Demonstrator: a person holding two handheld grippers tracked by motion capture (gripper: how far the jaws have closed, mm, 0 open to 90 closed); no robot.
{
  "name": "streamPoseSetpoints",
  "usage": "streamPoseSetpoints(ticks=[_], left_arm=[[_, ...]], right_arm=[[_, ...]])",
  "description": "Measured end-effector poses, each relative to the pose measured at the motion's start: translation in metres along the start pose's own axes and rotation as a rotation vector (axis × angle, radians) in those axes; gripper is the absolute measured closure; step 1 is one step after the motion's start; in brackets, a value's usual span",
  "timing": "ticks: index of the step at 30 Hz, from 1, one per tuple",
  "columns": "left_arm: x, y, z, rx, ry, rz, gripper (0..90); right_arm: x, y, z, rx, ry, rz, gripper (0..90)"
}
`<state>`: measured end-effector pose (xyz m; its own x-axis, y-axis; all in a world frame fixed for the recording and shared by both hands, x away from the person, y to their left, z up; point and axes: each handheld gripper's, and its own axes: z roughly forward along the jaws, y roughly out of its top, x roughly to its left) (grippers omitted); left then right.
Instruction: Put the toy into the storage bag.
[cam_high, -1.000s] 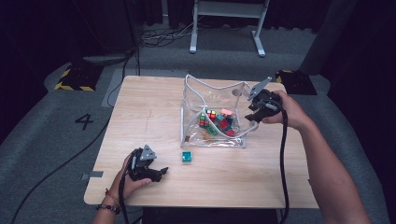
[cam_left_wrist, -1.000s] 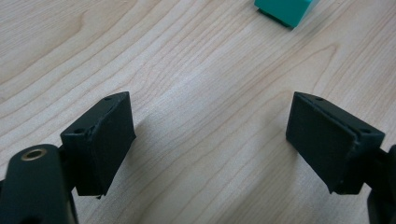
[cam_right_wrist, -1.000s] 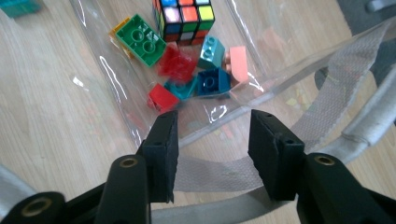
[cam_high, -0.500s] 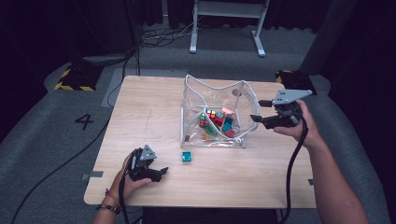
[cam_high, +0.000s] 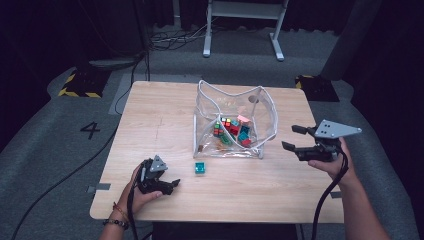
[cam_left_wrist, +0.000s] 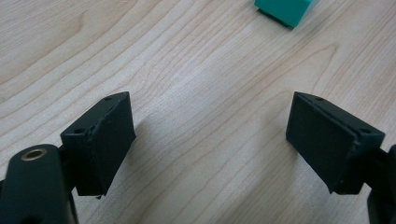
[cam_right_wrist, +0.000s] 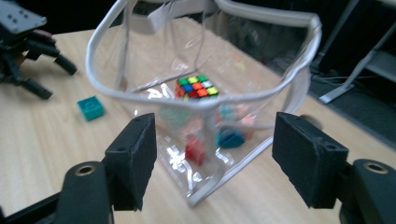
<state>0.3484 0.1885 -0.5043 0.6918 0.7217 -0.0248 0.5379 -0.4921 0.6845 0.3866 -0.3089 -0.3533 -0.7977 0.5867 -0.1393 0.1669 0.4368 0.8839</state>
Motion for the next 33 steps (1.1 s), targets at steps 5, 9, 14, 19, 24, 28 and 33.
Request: streamPoseSetpoints(ticks=[5,9,14,19,24,28,33], left_arm=[[0.000,0.000,0.000,-0.001,0.002,0.004,15.5],[0.000,0.000,0.000,-0.001,0.002,0.004,15.5],[0.000,0.000,0.000,0.000,-0.001,0.002,15.5],[0.000,0.000,0.000,-0.002,0.001,0.001,15.5],[0.000,0.000,0.000,-0.001,0.002,0.004,15.5],[0.000,0.000,0.000,0.000,0.002,0.004,15.5],[0.000,0.000,0.000,0.000,0.002,0.005,15.5]], right_arm=[[0.010,-0.028,0.011,0.020,0.024,0.021,32.0],[0.018,-0.045,0.018,0.031,0.069,0.046,33.0],[0.034,-0.059,0.033,0.044,0.136,0.036,32.8],[0.050,-0.067,0.053,0.065,0.183,0.033,32.6],[0.065,-0.070,0.075,0.068,0.241,0.029,31.1],[0.086,-0.063,0.099,0.096,0.273,-0.023,30.5],[0.115,-0.057,0.135,0.163,0.332,-0.060,30.7]])
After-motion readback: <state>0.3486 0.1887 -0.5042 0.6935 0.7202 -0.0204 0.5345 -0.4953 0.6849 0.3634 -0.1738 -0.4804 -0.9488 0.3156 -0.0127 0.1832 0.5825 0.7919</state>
